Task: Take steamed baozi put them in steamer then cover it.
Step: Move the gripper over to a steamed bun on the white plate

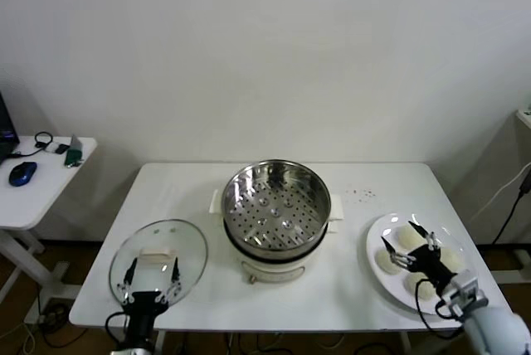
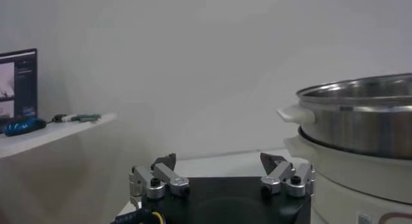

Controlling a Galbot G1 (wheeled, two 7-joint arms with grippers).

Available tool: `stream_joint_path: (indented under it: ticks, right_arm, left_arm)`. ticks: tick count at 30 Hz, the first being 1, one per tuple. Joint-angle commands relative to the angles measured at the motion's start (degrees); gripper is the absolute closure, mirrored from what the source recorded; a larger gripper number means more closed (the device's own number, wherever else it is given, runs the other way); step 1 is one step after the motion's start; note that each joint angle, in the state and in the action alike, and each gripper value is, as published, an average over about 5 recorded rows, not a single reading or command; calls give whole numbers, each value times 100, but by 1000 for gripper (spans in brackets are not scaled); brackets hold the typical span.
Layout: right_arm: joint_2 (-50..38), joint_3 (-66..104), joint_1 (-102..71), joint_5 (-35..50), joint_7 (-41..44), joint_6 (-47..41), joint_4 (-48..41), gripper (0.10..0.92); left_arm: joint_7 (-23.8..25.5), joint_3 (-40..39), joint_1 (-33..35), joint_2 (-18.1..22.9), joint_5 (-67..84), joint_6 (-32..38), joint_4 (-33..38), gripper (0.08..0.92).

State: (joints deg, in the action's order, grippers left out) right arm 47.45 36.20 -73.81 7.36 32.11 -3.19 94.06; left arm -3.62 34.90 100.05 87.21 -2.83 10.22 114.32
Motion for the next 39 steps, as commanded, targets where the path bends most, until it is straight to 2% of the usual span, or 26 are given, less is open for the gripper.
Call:
stream_joint_path:
  ticks: [1, 7, 11, 20, 25, 39]
  right_arm:
    - [-2168, -1250, 1871, -599, 2302, -299, -866, 203]
    - [-2989, -2711, 3045, -896, 2924, -163, -1219, 203]
    - [-3089, -3862, 4094, -1194, 3106, -10, -1609, 203]
    - [-2462, -7209, 7061, -1383, 3374, 159, -2654, 203]
    - [-1863, -8577, 7940, -1357, 3394, 138, -3086, 203]
    - [-943, -8931, 7815, -1602, 3241, 164, -3949, 203]
  left_arm:
    - [6, -8, 27, -16, -7, 2, 0, 177]
    - [13, -16, 77, -31, -18, 40, -28, 177]
    - [14, -15, 65, -40, -15, 41, -67, 177]
    - [17, -17, -31, -77, 5, -43, -88, 177]
    - [14, 13, -75, -91, 7, -115, -84, 177]
    - [-3, 62, -183, -94, 10, -280, -83, 177]
